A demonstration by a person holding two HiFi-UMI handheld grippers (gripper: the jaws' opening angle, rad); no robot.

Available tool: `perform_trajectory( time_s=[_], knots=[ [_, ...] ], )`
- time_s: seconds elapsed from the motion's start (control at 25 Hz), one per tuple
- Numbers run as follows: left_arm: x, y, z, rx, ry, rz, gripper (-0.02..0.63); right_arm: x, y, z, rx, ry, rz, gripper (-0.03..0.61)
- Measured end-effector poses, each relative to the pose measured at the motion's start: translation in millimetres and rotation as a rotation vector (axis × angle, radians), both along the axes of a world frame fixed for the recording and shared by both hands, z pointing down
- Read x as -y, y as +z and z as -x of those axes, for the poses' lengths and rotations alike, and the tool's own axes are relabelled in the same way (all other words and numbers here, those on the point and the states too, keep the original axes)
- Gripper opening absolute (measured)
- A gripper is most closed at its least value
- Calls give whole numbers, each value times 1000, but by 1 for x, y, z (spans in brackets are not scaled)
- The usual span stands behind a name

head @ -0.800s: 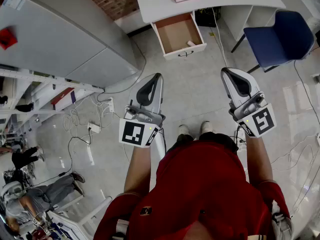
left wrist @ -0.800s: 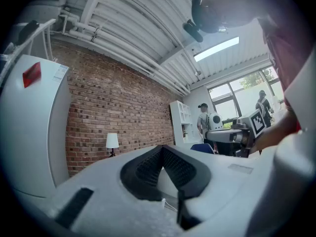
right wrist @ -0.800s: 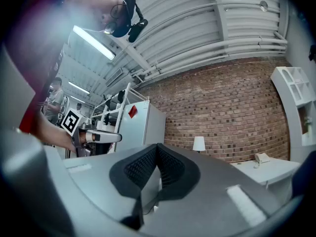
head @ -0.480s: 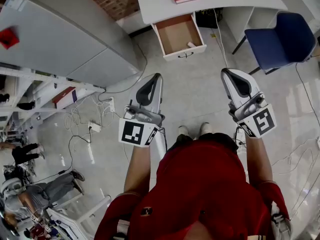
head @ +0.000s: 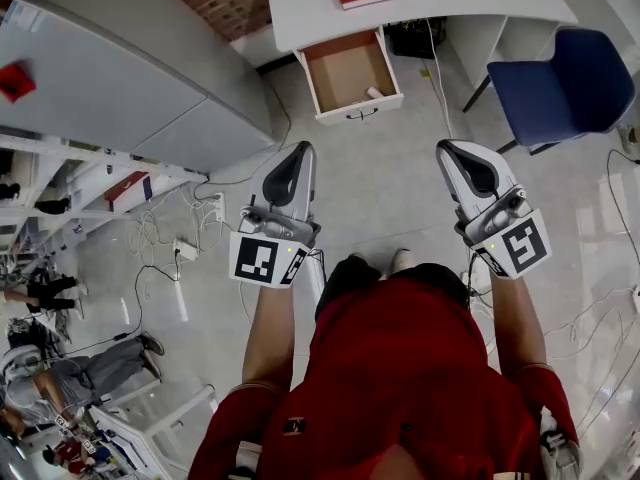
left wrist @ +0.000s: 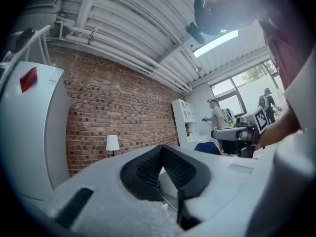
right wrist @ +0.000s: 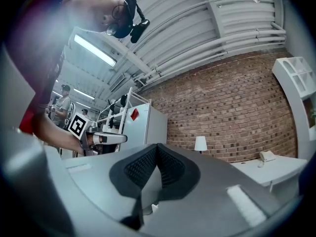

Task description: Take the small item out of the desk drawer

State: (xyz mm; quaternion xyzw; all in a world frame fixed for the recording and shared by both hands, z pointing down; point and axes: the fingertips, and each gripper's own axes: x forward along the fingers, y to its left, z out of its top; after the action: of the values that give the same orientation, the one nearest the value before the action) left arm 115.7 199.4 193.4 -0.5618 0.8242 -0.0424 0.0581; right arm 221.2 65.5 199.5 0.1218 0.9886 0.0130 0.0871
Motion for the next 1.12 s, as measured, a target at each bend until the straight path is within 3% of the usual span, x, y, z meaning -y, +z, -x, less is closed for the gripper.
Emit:
perform_trajectory(
  time_s=[0.28,0.52,0.84,1.12],
  knots=[
    [20,4,12,27,14,41,3,22,9,16,2,0,13,11],
    [44,13,53,41,54,51,3,38,16,50,-1,28,2,11],
    [91,27,145,29,182,48,3,63,22,133,-36,131,-2,11],
    [127,54,225,27,370,103,3,81,33,219,-82,266,21,11]
  ],
)
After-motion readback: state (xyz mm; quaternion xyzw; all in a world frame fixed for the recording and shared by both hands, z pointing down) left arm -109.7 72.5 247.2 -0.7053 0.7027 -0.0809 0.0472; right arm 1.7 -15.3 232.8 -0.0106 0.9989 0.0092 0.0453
